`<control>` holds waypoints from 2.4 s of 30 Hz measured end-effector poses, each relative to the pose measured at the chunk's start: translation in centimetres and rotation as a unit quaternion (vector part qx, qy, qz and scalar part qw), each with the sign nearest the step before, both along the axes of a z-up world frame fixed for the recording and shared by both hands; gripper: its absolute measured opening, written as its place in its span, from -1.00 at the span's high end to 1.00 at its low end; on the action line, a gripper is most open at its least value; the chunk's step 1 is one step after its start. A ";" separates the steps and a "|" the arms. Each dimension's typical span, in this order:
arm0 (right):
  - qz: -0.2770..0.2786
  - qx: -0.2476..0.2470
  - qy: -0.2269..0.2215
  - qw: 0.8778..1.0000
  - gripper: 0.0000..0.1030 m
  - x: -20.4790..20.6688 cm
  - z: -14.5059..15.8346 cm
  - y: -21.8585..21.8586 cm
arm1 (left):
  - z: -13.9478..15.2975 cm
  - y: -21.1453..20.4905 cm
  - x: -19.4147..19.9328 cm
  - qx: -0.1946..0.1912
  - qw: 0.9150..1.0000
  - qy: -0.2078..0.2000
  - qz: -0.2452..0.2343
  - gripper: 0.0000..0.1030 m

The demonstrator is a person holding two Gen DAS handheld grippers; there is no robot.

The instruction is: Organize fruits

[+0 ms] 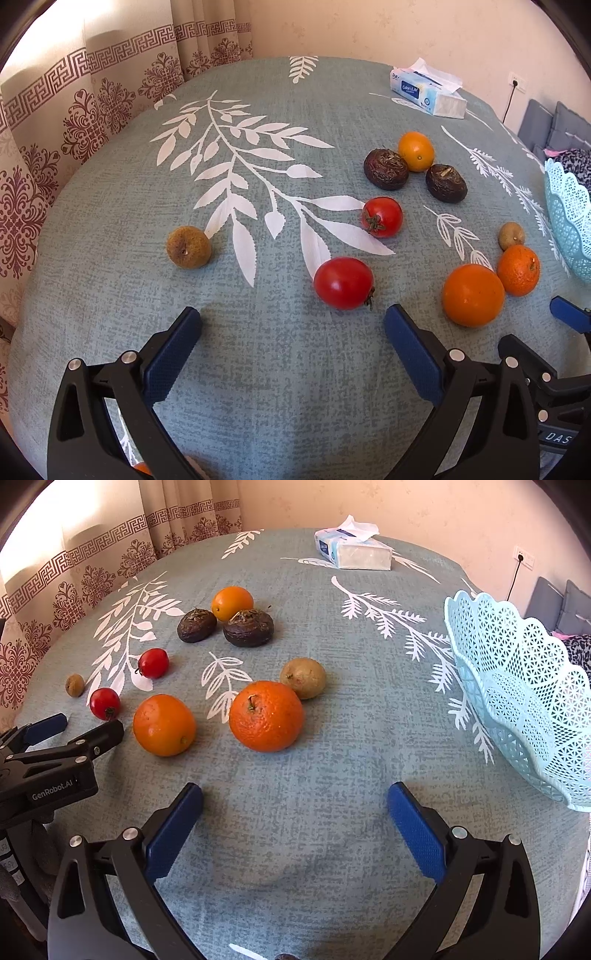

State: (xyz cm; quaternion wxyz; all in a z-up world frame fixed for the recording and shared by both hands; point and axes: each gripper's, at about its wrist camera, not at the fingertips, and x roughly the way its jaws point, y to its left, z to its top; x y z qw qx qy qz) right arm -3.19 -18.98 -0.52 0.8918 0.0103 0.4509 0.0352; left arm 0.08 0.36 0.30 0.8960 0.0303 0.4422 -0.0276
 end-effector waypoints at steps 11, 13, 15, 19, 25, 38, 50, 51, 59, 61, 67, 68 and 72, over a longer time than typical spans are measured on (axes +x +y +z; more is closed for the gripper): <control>0.001 0.005 -0.002 1.000 -0.96 0.0 0.0 -0.1 | 0.2 0.0 -0.3 -0.001 1.000 -0.009 -0.002 -0.90; 0.001 0.001 -0.002 1.000 -0.96 0.0 0.0 0.1 | 0.5 0.0 -0.8 -0.003 1.000 -0.021 -0.006 -0.90; 0.002 0.001 -0.002 1.000 -0.96 0.0 0.0 0.0 | 1.1 0.0 -1.4 -0.004 0.999 -0.043 -0.007 -0.90; 0.002 0.004 -0.004 1.000 -0.96 -0.1 0.1 0.0 | 2.2 -0.1 -2.8 0.006 0.997 -0.077 -0.010 -0.90; 0.009 0.022 -0.044 0.999 -0.96 -1.3 1.1 -0.3 | 3.4 -0.4 -5.3 0.017 0.994 -0.101 -0.030 -0.90; -0.005 0.042 -0.097 0.994 -0.96 -2.7 2.8 -1.1 | 5.6 1.0 -8.8 0.016 0.990 -0.134 -0.030 -0.90; -0.009 0.041 -0.101 0.994 -0.96 -3.1 3.0 -1.0 | 5.4 4.9 -10.6 -0.013 0.994 -0.108 -0.019 -0.89; -0.008 0.041 -0.101 0.994 -0.96 -3.1 3.0 -1.0 | 5.3 5.0 -10.8 -0.011 0.994 -0.106 -0.022 -0.88; -0.001 0.044 -0.098 0.994 -0.96 -3.2 3.0 -1.0 | 2.9 5.2 -10.9 0.011 0.997 -0.067 -0.022 -0.55; 0.000 0.043 -0.098 0.994 -0.96 -3.2 3.0 -0.9 | 2.4 5.7 -10.8 0.008 0.998 -0.057 -0.016 -0.52; 0.001 0.042 -0.098 0.994 -0.96 -3.3 3.0 -0.8 | 1.4 6.6 -10.6 0.009 0.999 -0.032 0.003 -0.43; 0.002 0.042 -0.097 0.994 -0.96 -3.3 3.0 -0.8 | 1.2 6.6 -10.6 0.012 1.000 -0.027 0.005 -0.32; 0.004 0.040 -0.096 0.995 -0.96 -3.2 3.0 -0.7 | 0.4 7.0 -10.4 0.009 1.000 -0.008 0.015 0.04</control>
